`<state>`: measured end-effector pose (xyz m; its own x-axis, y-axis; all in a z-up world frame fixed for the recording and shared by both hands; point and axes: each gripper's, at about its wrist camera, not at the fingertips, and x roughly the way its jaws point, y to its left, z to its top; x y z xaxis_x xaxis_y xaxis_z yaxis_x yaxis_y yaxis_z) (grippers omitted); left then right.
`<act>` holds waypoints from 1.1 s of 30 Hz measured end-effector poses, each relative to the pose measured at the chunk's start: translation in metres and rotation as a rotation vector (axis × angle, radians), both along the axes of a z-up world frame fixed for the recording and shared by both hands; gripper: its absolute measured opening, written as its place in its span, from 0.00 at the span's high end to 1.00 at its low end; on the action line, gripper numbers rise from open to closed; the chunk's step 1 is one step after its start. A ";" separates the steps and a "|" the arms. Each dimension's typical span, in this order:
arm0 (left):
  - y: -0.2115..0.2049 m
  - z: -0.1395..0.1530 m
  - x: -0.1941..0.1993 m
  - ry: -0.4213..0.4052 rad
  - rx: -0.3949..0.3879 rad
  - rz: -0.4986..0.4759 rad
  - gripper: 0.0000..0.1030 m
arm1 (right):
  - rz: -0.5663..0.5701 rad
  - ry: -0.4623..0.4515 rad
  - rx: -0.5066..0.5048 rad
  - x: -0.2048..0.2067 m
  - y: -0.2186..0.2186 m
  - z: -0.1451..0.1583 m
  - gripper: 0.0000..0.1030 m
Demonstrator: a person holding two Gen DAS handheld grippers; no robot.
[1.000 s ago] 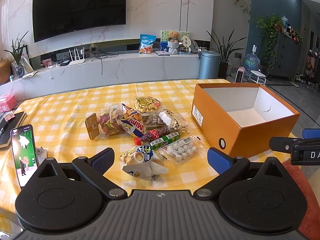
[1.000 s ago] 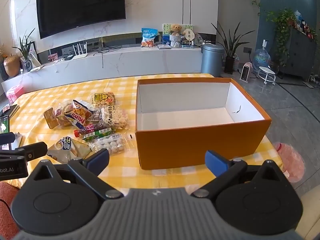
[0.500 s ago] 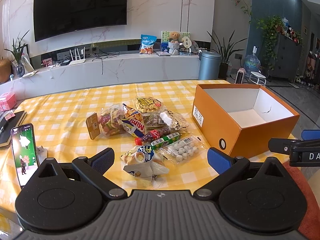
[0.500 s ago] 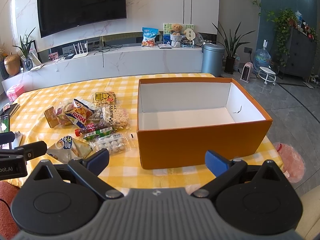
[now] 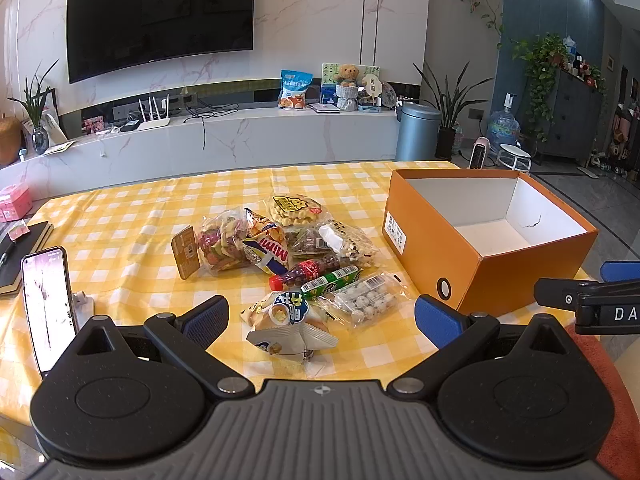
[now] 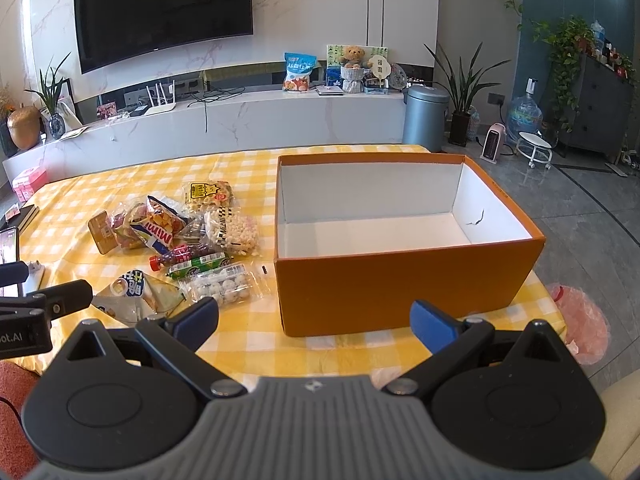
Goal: Organize snacks
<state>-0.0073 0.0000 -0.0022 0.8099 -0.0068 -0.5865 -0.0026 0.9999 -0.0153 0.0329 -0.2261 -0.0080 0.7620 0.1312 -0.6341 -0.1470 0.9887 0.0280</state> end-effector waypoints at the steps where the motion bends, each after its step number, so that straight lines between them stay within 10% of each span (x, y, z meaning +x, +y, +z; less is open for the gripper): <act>1: 0.000 0.000 0.000 0.000 0.000 0.000 0.00 | 0.000 0.000 0.001 0.000 0.000 0.000 0.03; 33: 0.001 0.000 0.000 -0.002 -0.005 0.001 0.00 | 0.001 0.008 -0.002 -0.001 0.002 -0.002 0.03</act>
